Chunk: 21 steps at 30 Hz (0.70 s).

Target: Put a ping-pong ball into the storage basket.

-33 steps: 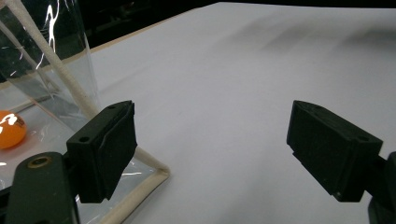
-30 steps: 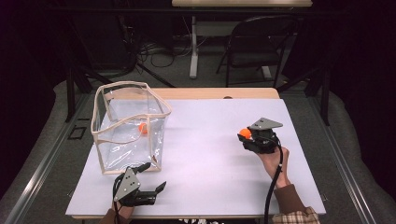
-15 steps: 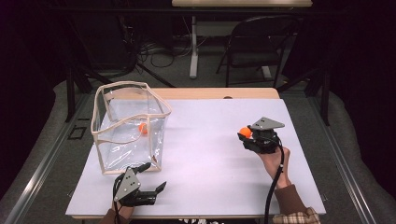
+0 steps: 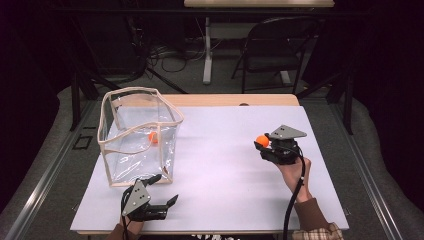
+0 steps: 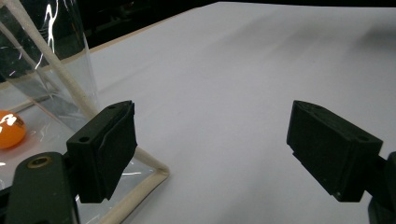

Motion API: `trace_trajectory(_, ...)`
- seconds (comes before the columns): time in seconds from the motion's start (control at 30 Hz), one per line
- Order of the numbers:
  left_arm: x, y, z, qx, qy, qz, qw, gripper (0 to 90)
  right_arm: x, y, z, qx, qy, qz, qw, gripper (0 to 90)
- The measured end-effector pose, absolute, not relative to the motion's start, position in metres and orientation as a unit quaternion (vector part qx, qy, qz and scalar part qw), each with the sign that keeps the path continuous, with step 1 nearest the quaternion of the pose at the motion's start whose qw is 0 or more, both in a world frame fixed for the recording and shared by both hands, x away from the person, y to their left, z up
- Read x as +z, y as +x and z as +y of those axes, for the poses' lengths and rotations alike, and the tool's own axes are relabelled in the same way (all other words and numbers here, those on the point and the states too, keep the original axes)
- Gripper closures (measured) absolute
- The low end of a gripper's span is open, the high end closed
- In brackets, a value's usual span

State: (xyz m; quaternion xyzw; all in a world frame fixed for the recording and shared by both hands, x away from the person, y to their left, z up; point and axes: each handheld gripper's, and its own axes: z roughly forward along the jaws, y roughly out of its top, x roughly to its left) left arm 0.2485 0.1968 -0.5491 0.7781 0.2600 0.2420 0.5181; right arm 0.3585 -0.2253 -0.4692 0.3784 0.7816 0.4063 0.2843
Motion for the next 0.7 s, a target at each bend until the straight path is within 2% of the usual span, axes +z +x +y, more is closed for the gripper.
trace_trajectory(0.7,-0.5503,0.2488,0.1954,0.240,0.780,0.261,0.516,16.0,-0.4645,0.3554,-0.2163,0.419,0.369,0.781,0.282,50.6)
